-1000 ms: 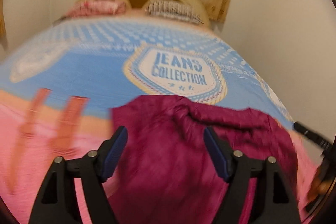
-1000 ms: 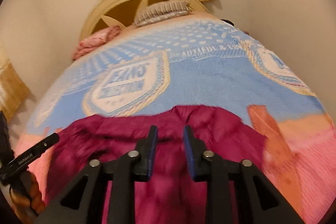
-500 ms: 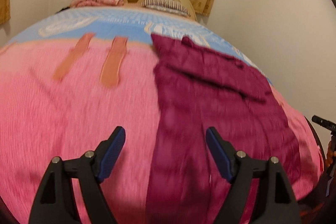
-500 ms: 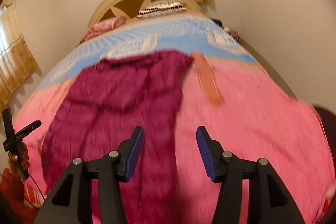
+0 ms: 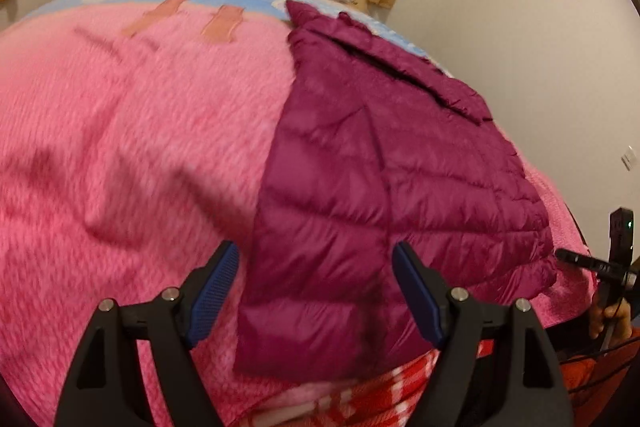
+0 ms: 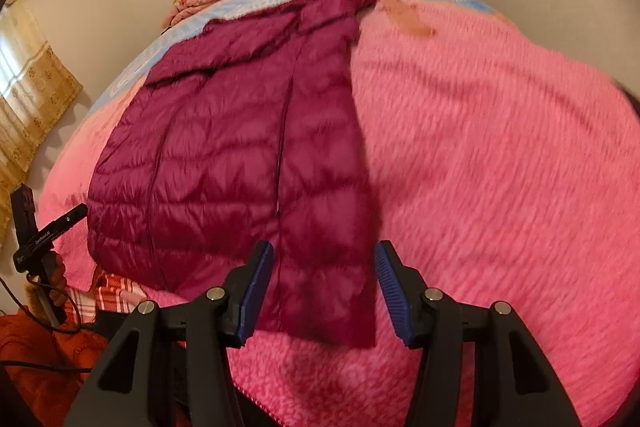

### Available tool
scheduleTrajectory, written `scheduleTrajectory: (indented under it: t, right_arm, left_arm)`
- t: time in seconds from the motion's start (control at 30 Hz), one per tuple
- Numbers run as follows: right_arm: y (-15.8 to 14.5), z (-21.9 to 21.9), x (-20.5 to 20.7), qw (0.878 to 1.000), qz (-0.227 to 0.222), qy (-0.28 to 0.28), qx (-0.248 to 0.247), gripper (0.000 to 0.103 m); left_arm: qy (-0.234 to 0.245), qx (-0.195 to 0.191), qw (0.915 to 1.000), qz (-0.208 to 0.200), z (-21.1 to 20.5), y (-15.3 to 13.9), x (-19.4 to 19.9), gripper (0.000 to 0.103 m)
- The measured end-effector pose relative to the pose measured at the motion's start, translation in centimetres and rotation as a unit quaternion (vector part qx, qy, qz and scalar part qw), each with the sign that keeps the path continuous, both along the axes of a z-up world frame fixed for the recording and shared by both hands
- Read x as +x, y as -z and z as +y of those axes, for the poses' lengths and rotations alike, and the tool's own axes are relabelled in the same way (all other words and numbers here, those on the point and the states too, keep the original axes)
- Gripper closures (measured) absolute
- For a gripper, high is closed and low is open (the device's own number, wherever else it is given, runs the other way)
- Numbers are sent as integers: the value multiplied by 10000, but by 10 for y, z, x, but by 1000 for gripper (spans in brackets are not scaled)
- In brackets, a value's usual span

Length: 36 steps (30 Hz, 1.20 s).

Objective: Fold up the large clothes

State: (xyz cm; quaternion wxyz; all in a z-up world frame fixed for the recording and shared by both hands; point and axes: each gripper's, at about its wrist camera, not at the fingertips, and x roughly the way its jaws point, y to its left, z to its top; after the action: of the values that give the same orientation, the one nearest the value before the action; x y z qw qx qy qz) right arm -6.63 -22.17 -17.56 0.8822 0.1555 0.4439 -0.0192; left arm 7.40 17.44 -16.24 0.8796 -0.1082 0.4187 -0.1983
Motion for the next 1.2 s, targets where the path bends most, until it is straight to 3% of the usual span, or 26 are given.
scheduleTrajectory:
  t: [0.03,0.2,0.5,0.67,0.7,0.73,0.87,1.07,1.2]
  right_arm:
    - [2,6,-3,9997,-77,5,-247,49]
    - [5,24,0,9983,88,-333,-465,49]
    - [27,28,13,9985,295,-422,-160,49]
    - [33,29,17,9981,303,-537,-81,49]
    - [32,29,16,9980,301,-552,-86,53]
    - [33,29,15,9980,311,-547,-89,63]
    - [33,21,9,9984,251,-460,213,76]
    - [25,28,5,9984,193,-529,7,76]
    - [29,19,1,9988,201,-377,233,68]
  left_arm:
    - [-8,14,10000,22,1,4,-2,21]
    - [228,-243,9993,167,2,16,-7,21]
    - [310,-296,9971,633,-6,41,1,21]
    - [283,-341,9967,680,-7,42,1,21]
    - [288,-313,9969,659,-7,42,0,21]
    - [285,-252,9972,642,-9,41,0,21]
    - [267,74,9969,736,-17,40,-1,21]
    - [204,841,9944,614,-36,27,-6,21]
    - [337,962,9935,501,-42,24,-6,21]
